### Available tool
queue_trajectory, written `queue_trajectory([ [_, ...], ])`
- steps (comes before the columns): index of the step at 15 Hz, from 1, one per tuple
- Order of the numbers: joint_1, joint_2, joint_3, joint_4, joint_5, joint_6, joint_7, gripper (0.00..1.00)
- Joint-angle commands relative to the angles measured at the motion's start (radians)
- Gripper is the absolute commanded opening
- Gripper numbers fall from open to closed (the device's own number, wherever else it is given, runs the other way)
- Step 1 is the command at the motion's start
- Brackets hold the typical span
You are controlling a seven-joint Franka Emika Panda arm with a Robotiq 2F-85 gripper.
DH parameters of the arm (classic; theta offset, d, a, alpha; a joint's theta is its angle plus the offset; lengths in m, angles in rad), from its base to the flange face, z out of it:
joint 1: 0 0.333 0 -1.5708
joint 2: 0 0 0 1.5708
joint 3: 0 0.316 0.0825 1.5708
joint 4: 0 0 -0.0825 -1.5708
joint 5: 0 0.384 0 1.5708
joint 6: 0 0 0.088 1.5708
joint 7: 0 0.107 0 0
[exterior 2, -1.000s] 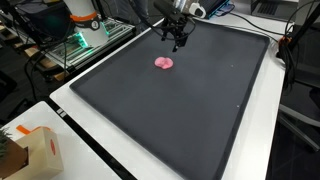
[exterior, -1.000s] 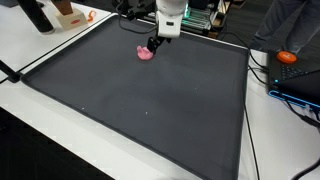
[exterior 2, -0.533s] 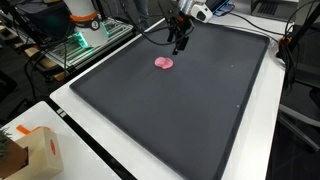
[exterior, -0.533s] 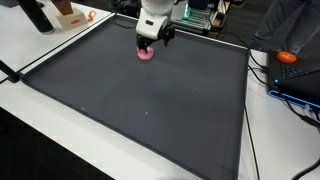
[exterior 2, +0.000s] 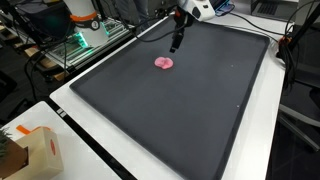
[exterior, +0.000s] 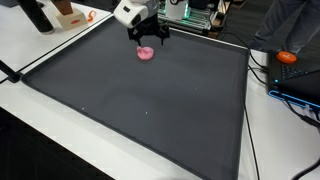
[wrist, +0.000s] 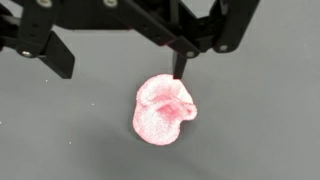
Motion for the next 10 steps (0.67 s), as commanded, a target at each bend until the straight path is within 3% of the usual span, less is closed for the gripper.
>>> queue_trajectory([
  [1,-0.025,-0.074,-0.008,-0.024,0.084,-0.043,0.036,1.0],
  [7,-0.029,-0.19,-0.025,-0.028,0.112,-0.096,0.066,1.0],
  [8,-0.027,-0.135,-0.025,0.002,0.1,-0.074,0.045,1.0],
  [10,-0.026,-0.166,-0.026,0.001,0.1,-0.088,0.05,1.0],
])
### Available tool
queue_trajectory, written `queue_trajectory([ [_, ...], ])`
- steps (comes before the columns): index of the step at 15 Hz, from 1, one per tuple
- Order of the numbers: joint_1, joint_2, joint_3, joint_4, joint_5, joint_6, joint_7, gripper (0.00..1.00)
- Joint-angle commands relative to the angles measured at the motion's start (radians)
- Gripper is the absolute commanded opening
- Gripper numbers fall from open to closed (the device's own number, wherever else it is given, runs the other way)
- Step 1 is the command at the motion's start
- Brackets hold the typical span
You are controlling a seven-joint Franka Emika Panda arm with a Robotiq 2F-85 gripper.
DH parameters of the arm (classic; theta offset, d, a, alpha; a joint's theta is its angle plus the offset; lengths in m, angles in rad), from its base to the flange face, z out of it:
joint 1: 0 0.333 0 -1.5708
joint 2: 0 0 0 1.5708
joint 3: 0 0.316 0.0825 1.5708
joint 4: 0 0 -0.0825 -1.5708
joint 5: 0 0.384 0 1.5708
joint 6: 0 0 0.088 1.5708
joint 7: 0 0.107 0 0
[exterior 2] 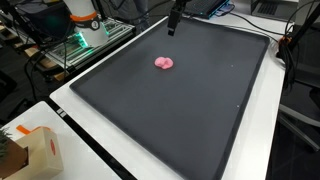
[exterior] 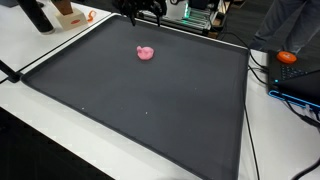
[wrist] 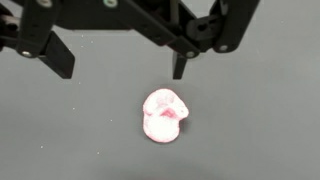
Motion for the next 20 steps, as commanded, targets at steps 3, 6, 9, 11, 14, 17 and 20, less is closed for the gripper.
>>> queue_trajectory([
  [3,0.007,-0.008,-0.007,-0.002,0.001,-0.004,0.002,1.0],
  [6,0.007,-0.007,-0.007,-0.004,0.001,-0.004,0.003,1.0],
  [9,0.0,0.033,-0.015,-0.015,-0.005,0.024,-0.01,1.0],
  [11,-0.006,0.064,-0.02,-0.04,-0.005,0.079,-0.032,1.0],
  [14,-0.018,0.109,-0.028,-0.07,0.016,0.171,-0.048,1.0],
  [17,-0.035,0.14,-0.037,-0.097,0.001,0.222,-0.067,1.0],
  [20,-0.052,0.167,-0.041,-0.11,0.012,0.244,-0.076,1.0],
])
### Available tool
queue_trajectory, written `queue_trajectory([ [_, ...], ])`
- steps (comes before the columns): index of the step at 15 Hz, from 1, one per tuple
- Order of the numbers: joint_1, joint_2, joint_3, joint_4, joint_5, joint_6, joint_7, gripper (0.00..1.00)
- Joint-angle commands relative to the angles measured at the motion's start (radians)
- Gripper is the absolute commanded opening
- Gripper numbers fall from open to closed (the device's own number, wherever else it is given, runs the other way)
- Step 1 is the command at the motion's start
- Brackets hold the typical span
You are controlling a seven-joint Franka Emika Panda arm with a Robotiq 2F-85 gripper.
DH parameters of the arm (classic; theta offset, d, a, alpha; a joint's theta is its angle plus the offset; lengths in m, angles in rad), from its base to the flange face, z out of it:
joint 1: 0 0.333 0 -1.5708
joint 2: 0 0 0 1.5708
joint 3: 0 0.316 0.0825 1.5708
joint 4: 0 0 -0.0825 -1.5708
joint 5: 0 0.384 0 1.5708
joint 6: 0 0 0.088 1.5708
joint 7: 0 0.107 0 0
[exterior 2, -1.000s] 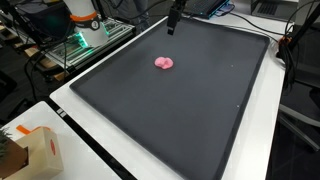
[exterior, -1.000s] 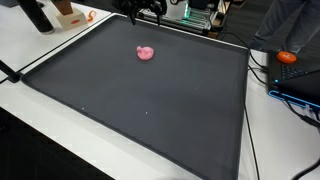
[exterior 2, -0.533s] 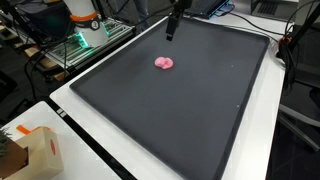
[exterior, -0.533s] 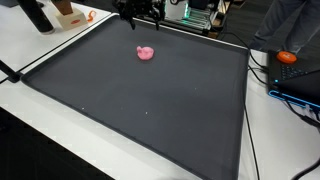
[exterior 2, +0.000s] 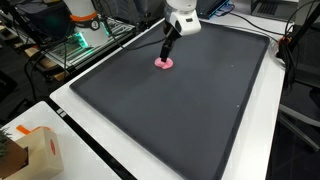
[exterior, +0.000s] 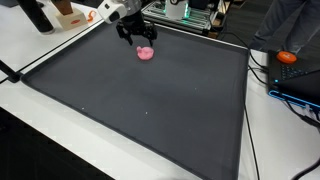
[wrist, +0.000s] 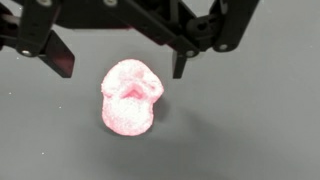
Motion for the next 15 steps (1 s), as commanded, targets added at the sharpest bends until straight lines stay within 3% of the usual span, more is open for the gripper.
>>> queue_trajectory([
  [1,-0.025,0.02,0.0,-0.032,0.021,0.041,-0.032,1.0],
  [5,-0.038,0.043,0.006,-0.033,0.032,0.037,-0.044,1.0],
  [6,-0.041,0.048,0.009,-0.032,0.039,0.031,-0.052,0.96],
  [15,-0.057,0.071,0.031,-0.022,0.105,0.007,-0.131,0.22],
])
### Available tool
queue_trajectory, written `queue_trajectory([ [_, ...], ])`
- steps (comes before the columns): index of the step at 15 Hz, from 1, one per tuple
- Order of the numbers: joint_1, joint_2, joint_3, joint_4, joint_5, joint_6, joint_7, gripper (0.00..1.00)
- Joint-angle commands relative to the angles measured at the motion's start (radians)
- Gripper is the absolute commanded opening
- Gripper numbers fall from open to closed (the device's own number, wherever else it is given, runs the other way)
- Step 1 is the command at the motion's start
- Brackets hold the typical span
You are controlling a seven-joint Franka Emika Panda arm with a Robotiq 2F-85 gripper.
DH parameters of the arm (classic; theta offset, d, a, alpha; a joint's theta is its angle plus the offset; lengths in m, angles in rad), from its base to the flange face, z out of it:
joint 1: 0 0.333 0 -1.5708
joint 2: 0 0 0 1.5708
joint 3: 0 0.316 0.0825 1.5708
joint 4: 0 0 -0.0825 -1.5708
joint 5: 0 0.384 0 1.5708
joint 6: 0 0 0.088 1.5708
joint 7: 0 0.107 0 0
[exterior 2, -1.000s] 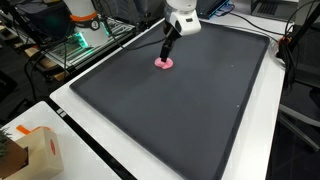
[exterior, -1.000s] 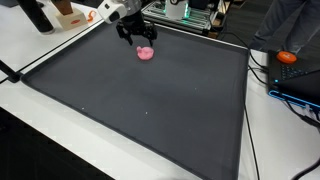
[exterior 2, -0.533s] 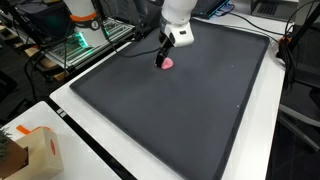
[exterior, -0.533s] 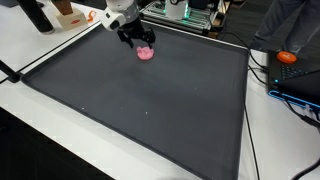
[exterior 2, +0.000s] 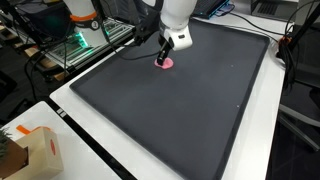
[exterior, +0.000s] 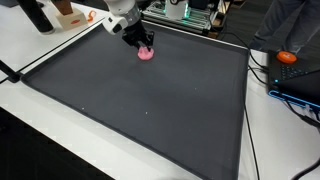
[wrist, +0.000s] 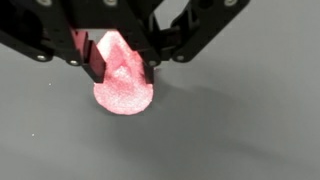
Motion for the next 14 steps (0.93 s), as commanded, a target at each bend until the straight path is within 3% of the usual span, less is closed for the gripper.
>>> queue_trajectory([
  [1,-0.021,0.011,0.022,0.0,0.044,-0.01,-0.053,0.16],
  [3,-0.02,0.014,0.024,0.002,0.047,-0.01,-0.063,0.01],
  [14,-0.012,-0.018,0.053,-0.01,0.056,0.032,-0.095,0.01],
])
